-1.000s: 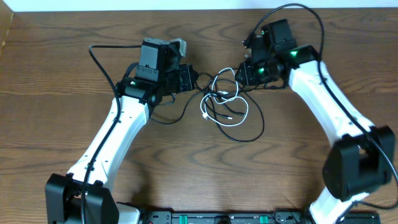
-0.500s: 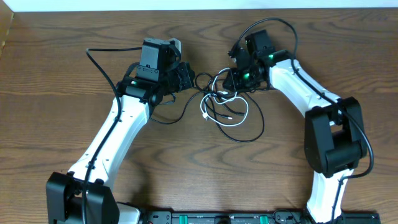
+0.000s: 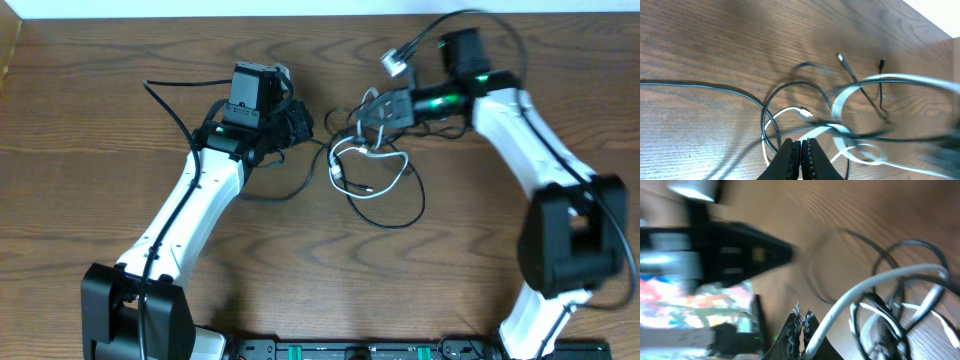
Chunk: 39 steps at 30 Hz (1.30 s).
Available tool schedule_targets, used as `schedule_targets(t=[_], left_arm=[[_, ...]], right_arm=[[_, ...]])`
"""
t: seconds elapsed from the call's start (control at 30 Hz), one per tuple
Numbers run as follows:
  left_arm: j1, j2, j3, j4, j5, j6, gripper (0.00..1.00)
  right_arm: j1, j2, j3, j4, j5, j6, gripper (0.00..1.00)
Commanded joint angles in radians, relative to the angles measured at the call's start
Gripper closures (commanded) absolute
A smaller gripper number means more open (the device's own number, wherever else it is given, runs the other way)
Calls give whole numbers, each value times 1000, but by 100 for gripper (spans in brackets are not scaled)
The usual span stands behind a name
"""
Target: Untangle cables
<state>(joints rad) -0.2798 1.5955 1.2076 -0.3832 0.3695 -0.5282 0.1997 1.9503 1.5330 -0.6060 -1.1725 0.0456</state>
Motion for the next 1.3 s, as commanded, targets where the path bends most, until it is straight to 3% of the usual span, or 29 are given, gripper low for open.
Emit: schedule_targets(t=[0.0,0.13,0.27,0.47,0.57,0.77,1.03,1.27], left_arm=[[1,5,4,11,19,-13,91],[1,5,4,65,122,8,91],[0,5,4,162,262,68,83],[-3,5,4,209,275,62,49],[-20,6,4,209,275,60,40],[-81,39,4,208,246,107,37],[-85,127,4,262,341,105,38],[-87,178,4,262,290,109,39]], right_arm=[[-13,-140,11,4,-191,-33,99],[-11,-203,11,-2,-147,-32,99],[-11,-229,11,-38,-94,-32,99],[-10,-229,11,-84,-82,-55,99],[-8,-229,11,-87,-68,-55,99],[-8,-229,11,-86,-68,-55,99],[-8,-229,11,-88,-68,-55,99],[-9,-230,11,-85,-105,-54,99]])
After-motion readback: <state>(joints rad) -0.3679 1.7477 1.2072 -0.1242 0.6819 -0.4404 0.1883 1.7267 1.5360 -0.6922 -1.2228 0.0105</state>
